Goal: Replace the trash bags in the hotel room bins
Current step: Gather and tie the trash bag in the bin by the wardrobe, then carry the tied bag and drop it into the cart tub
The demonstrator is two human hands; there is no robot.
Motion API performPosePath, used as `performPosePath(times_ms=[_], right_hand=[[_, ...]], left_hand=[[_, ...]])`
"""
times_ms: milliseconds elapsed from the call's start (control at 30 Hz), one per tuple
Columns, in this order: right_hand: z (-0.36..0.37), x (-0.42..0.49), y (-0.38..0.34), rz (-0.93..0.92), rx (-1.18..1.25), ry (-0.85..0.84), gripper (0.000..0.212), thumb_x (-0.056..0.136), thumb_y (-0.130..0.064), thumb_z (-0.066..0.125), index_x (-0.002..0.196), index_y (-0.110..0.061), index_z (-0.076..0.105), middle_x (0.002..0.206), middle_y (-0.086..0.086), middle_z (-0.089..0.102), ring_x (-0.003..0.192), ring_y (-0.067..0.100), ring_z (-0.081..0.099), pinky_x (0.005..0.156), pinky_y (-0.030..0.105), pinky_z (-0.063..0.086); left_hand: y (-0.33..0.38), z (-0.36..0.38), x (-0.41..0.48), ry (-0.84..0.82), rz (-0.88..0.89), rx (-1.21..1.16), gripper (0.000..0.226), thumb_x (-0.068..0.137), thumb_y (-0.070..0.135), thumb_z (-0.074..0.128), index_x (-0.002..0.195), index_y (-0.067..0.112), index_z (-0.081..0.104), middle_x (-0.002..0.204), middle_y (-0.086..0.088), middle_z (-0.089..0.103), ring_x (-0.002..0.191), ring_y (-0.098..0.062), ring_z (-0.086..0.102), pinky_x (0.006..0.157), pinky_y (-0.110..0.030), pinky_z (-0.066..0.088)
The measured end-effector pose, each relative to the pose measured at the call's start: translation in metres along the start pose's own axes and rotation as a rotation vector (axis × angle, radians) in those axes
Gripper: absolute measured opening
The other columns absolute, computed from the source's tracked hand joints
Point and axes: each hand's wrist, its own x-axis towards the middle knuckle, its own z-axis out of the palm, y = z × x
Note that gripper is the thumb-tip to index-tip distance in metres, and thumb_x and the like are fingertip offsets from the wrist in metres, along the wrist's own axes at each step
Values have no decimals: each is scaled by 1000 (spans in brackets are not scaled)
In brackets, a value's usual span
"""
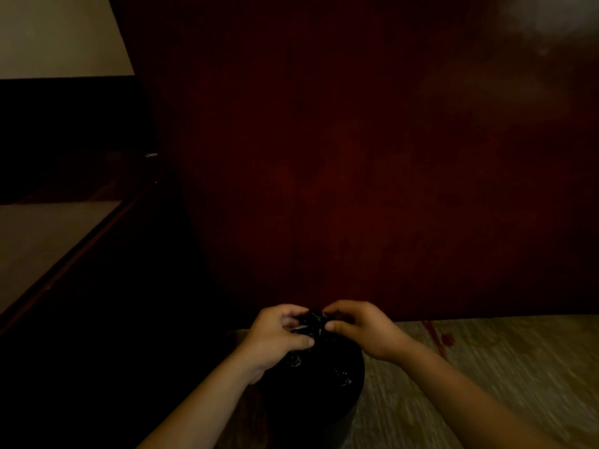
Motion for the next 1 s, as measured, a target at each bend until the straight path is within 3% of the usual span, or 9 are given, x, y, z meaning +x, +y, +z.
performPosePath(times_ms=[200, 267, 533, 600, 767, 933, 1000], right_hand=[[-10, 4, -19, 38, 282, 238, 6, 89, -21, 73, 92, -17, 71, 89, 12, 73, 82, 27, 71, 75, 46, 57], [-14, 6, -28, 48, 358, 281, 6, 90, -18, 71, 90, -13, 70, 88, 17, 71, 77, 26, 69, 72, 43, 56], [-55, 14, -86, 81, 418, 407, 6, 93, -24, 67, 92, -18, 66, 84, 4, 66, 76, 23, 65, 67, 35, 52], [-69, 13, -106, 75, 361, 416, 5, 95, -26, 66, 92, -22, 64, 85, 6, 64, 74, 29, 61, 63, 39, 50], [-118, 3, -166, 78, 285, 413, 7, 96, -27, 63, 91, -23, 59, 82, 13, 58, 60, 23, 47, 53, 34, 38], [-177, -17, -232, 119, 274, 426, 7, 97, -30, 61, 92, -26, 57, 86, 13, 60, 68, 39, 54, 55, 42, 42], [-203, -29, -263, 128, 291, 466, 6, 96, -27, 62, 92, -25, 59, 86, 7, 63, 73, 34, 60, 61, 47, 50]], left_hand=[[20, -11, 5, 11, 141, 104, 58, 71, 9, 85, 121, 26, 61, 109, 2, 69, 98, -11, 68, 86, -25, 55], [32, -15, 6, 20, 171, 122, 60, 71, 11, 86, 124, 24, 61, 109, 1, 69, 98, -11, 68, 85, -25, 55], [115, -34, 3, 117, 241, 257, 50, 78, 18, 81, 122, 34, 62, 105, 19, 58, 96, 4, 56, 76, -11, 43], [137, -38, -1, 141, 239, 307, 50, 80, 22, 80, 123, 36, 61, 110, 16, 58, 100, 0, 56, 82, -16, 44], [210, -50, -15, 112, 229, 349, 48, 80, 22, 80, 122, 39, 62, 116, 12, 62, 108, -7, 59, 95, -34, 52], [302, -55, -38, 58, 230, 366, 46, 80, 20, 80, 120, 36, 64, 115, 10, 63, 107, -9, 60, 95, -34, 52], [342, -56, -51, 21, 232, 352, 44, 80, 18, 80, 118, 36, 65, 113, 11, 64, 105, -7, 61, 90, -29, 53]])
